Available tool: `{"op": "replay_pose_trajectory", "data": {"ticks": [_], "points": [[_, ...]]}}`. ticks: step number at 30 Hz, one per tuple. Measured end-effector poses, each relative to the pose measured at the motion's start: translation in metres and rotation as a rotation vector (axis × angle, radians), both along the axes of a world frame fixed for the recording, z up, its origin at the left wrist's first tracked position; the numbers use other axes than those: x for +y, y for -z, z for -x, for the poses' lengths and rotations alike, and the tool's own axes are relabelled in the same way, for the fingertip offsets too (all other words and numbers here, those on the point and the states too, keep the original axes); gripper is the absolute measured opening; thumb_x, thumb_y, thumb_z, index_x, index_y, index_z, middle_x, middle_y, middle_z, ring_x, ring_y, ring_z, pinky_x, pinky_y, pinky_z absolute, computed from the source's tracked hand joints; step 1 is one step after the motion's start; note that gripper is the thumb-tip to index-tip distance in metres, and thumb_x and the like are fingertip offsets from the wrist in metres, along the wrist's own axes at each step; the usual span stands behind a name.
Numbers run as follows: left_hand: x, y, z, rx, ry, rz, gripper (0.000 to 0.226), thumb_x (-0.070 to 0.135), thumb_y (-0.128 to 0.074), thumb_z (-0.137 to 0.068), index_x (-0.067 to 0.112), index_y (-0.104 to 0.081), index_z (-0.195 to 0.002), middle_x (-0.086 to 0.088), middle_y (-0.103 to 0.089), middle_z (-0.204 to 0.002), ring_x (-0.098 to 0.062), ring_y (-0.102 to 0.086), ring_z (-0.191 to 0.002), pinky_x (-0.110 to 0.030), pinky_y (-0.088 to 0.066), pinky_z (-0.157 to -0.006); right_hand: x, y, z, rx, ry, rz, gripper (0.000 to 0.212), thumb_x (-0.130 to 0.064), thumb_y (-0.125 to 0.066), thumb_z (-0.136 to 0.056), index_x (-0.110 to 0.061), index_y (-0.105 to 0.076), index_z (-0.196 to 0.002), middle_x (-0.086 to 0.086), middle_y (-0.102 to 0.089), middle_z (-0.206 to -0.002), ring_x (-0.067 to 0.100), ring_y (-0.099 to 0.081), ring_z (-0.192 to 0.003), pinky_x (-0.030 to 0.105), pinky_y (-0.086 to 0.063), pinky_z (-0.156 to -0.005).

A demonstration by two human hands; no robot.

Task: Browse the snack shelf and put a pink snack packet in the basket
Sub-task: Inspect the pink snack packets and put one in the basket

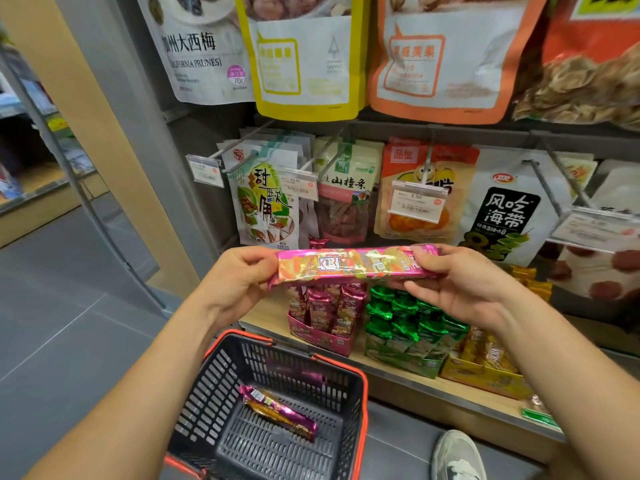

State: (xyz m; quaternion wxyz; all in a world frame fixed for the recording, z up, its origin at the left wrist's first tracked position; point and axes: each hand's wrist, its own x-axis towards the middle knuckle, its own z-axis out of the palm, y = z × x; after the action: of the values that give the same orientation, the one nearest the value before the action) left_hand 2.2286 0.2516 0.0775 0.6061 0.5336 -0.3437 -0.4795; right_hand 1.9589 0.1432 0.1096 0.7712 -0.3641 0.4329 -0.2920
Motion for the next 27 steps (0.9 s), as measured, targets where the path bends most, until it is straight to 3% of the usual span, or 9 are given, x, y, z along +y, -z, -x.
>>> {"op": "replay_pose_trajectory", "data": {"ticks": [5, 11, 14, 16, 18, 20, 22, 25, 27], "points": [[-0.013, 0.011, 0.004, 0.060, -0.127, -0.040, 0.018, 0.011, -0.052, -0.094, 0.007, -0.065, -0.082, -0.005, -0.072, -0.079, -0.012, -0.064, -0.075, -0.022, -0.050, -0.066, 0.005, 0.001, -0.003, 0.037, 0.004, -0.028, 0.028, -0.024, -0.066, -0.090, -0.005, -0.060, -0.110, 0.021, -0.074, -0.096, 0.033, -0.074, -0.082, 0.026, -0.057, -0.048], [-0.034, 0.033, 0.008, -0.313, -0.175, -0.180, 0.027, 0.014, -0.047, -0.101, 0.016, -0.069, -0.085, -0.004, -0.070, -0.082, -0.015, -0.062, -0.076, -0.028, -0.051, -0.067, 0.006, 0.006, -0.006, -0.051, 0.117, 0.044, 0.017, -0.014, -0.059, -0.095, -0.008, -0.058, -0.111, 0.023, -0.066, -0.111, 0.036, -0.072, -0.086, 0.031, -0.060, -0.059], [-0.047, 0.043, 0.010, -0.452, -0.215, -0.212, 0.027, 0.011, -0.043, -0.102, 0.021, -0.067, -0.093, -0.008, -0.069, -0.088, -0.013, -0.061, -0.073, -0.029, -0.050, -0.065, 0.011, 0.008, -0.011, 0.058, 0.091, 0.372, 0.012, -0.006, -0.063, -0.091, -0.015, -0.061, -0.099, 0.017, -0.064, -0.107, 0.028, -0.073, -0.085, 0.031, -0.060, -0.066], [-0.057, 0.050, 0.012, -0.441, -0.254, -0.238, 0.024, 0.011, -0.043, -0.100, 0.019, -0.063, -0.112, -0.016, -0.068, -0.094, -0.020, -0.060, -0.076, -0.038, -0.051, -0.067, 0.016, 0.012, -0.016, 0.249, 0.069, 0.738, 0.022, -0.004, -0.066, -0.088, -0.024, -0.061, -0.093, 0.008, -0.065, -0.095, 0.018, -0.072, -0.077, 0.029, -0.059, -0.068], [-0.069, 0.054, 0.018, -0.403, -0.282, -0.261, 0.033, 0.014, -0.043, -0.099, 0.019, -0.052, -0.130, -0.011, -0.065, -0.100, -0.022, -0.059, -0.080, -0.042, -0.052, -0.068, 0.022, 0.018, -0.021, 0.442, 0.058, 1.105, 0.026, -0.010, -0.069, -0.087, -0.033, -0.057, -0.090, -0.006, -0.064, -0.083, 0.008, -0.065, -0.073, 0.018, -0.051, -0.069], [-0.082, 0.057, 0.024, -0.292, -0.303, -0.241, 0.041, 0.012, -0.042, -0.100, 0.014, -0.043, -0.141, -0.009, -0.061, -0.119, -0.021, -0.061, -0.098, -0.037, -0.053, -0.083, 0.028, 0.026, -0.027, 0.538, 0.070, 1.346, 0.026, -0.009, -0.070, -0.086, -0.031, -0.058, -0.093, -0.013, -0.061, -0.085, 0.002, -0.056, -0.077, 0.008, -0.042, -0.071], [-0.094, 0.063, 0.031, -0.282, -0.303, -0.236, 0.041, 0.009, -0.041, -0.100, 0.010, -0.043, -0.141, -0.010, -0.058, -0.130, -0.022, -0.059, -0.109, -0.038, -0.050, -0.096, 0.031, 0.032, -0.029, 0.589, 0.115, 1.462, 0.025, -0.003, -0.070, -0.084, -0.021, -0.062, -0.099, -0.009, -0.060, -0.093, 0.001, -0.052, -0.086, 0.004, -0.039, -0.081], [-0.103, 0.073, 0.039, -0.733, -0.208, -0.274, 0.036, 0.015, -0.044, -0.099, 0.016, -0.055, -0.134, -0.011, -0.065, -0.123, -0.030, -0.061, -0.109, -0.042, -0.047, -0.098, 0.027, 0.038, -0.030, 0.639, 0.165, 1.534, 0.020, 0.002, -0.069, -0.084, -0.009, -0.064, -0.100, 0.001, -0.062, -0.099, 0.008, -0.054, -0.093, 0.009, -0.039, -0.085], [-0.107, 0.080, 0.045, -1.102, -0.043, -0.246, 0.040, 0.020, -0.043, -0.099, 0.018, -0.049, -0.139, -0.009, -0.057, -0.136, -0.030, -0.051, -0.122, -0.042, -0.043, -0.102, 0.022, 0.040, -0.031, 0.665, 0.170, 1.562, 0.019, 0.002, -0.068, -0.085, -0.006, -0.065, -0.101, 0.004, -0.064, -0.102, 0.013, -0.058, -0.095, 0.015, -0.042, -0.085]]}}
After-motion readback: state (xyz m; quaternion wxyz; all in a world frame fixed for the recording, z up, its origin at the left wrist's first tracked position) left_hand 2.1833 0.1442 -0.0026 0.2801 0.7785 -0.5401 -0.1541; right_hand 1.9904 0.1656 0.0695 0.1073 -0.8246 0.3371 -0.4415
